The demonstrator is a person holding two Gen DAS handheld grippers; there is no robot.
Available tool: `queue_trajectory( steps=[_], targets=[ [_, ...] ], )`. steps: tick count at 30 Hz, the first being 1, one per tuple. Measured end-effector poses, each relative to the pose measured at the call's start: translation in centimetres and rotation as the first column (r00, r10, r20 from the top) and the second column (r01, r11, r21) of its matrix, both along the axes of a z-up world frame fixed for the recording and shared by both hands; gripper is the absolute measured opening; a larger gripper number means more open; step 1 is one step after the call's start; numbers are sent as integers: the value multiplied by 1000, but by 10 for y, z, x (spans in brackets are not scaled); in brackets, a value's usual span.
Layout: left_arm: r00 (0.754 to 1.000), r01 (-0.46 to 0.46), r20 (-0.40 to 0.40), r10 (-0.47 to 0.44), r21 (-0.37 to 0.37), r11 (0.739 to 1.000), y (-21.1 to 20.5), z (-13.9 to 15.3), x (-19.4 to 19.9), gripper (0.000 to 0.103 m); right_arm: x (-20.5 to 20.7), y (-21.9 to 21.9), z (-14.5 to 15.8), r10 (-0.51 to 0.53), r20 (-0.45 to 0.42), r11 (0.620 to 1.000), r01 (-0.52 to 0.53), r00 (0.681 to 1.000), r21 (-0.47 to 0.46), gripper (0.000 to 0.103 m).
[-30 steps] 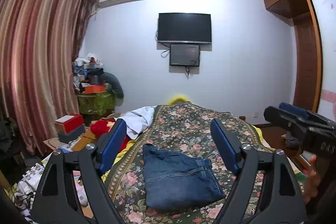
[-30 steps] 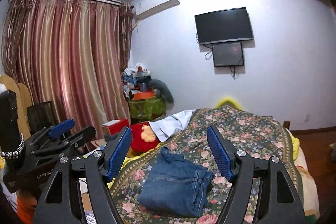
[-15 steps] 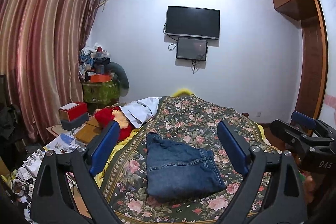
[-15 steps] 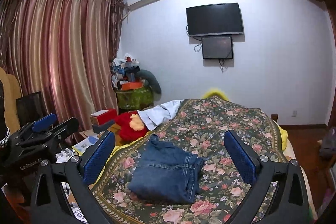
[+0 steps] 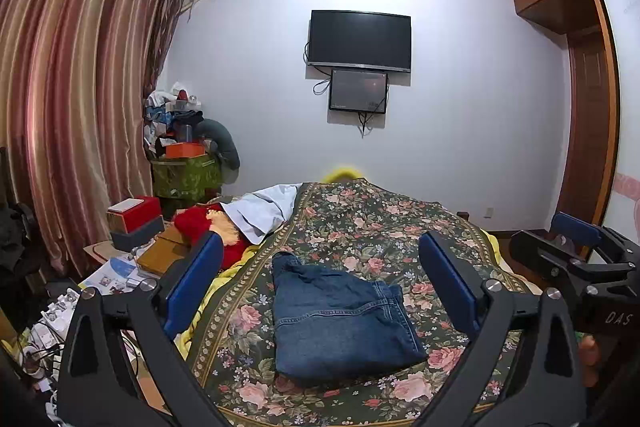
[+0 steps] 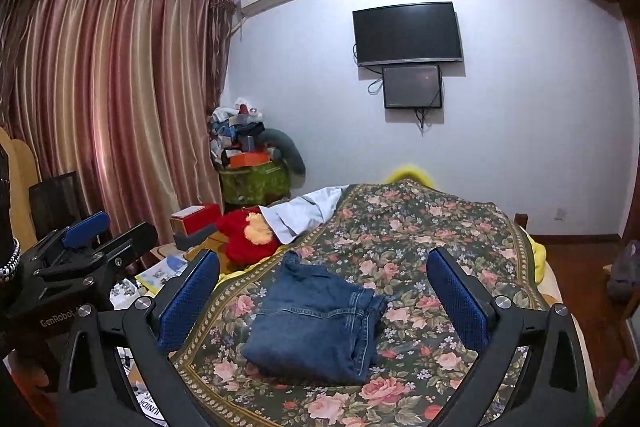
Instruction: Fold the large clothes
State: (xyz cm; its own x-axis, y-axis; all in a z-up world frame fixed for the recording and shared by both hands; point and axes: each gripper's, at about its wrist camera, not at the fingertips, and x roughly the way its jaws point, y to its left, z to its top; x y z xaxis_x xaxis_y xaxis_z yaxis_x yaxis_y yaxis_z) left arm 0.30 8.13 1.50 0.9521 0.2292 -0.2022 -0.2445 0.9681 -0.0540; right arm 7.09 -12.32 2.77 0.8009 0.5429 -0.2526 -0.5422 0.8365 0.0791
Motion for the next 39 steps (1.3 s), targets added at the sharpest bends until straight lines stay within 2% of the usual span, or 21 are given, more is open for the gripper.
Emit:
queue_trajectory(
  steps=[39],
  targets=[
    [999,37,-12,-37,-10,999,-2,-2,3,102,-3,-7,8,-11,13,1000,11,1000,4,103]
  ],
)
